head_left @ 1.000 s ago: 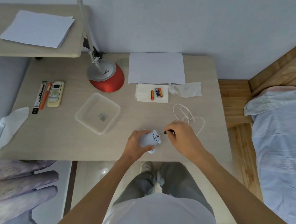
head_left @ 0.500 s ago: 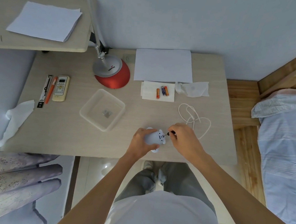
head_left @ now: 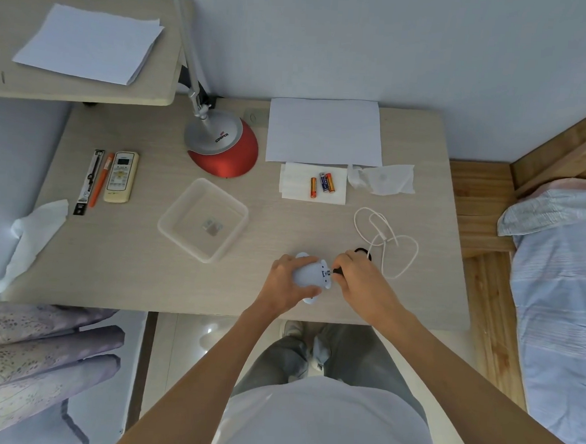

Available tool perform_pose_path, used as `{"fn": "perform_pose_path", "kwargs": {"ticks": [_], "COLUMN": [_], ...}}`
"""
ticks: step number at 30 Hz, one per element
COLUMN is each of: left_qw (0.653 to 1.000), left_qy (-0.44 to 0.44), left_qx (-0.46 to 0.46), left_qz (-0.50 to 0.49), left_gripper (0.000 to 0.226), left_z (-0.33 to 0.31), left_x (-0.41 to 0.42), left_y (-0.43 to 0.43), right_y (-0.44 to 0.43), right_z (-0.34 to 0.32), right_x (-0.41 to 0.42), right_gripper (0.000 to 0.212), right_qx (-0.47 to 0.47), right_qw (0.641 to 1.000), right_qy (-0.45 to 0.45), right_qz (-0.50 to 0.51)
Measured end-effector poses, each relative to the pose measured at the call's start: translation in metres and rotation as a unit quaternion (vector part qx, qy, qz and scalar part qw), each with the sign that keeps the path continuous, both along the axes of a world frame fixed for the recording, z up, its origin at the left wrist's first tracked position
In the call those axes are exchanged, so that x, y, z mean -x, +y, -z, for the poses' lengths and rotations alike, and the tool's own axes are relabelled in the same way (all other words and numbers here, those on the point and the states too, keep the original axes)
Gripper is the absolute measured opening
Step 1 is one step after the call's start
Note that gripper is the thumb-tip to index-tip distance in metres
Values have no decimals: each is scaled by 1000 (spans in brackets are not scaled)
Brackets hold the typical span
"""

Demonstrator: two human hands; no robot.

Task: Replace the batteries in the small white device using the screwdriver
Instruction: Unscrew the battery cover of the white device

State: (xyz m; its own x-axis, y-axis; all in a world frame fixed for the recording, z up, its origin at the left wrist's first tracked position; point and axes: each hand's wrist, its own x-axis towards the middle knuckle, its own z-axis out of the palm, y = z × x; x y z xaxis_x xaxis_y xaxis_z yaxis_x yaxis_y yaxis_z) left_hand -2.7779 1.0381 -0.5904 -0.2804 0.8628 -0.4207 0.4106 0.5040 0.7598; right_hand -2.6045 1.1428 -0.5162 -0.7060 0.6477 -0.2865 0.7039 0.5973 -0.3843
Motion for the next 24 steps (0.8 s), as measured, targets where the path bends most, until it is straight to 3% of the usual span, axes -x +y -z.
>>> {"fn": "perform_pose_path", "kwargs": {"ticks": [9,17,24], "left_qw": [999,999,998], "left_qy": [-37,-49,-53], "left_qx": [-8,-14,-18], "left_qz": [12,18,13], "left_gripper": [71,68,68], "left_z": [3,2,1], "left_x": [-6,-1,-1], "left_y": [4,8,7], "right_y": [7,6,3], "right_z": [-4,-2,0], "right_x": [-6,-16,-14], "right_gripper": [22,6,20], "right_qx": [-7,33,11], "right_qw": [999,999,999], "right_qy": [-26,-11,-6], "right_qz": [39,8,44]}}
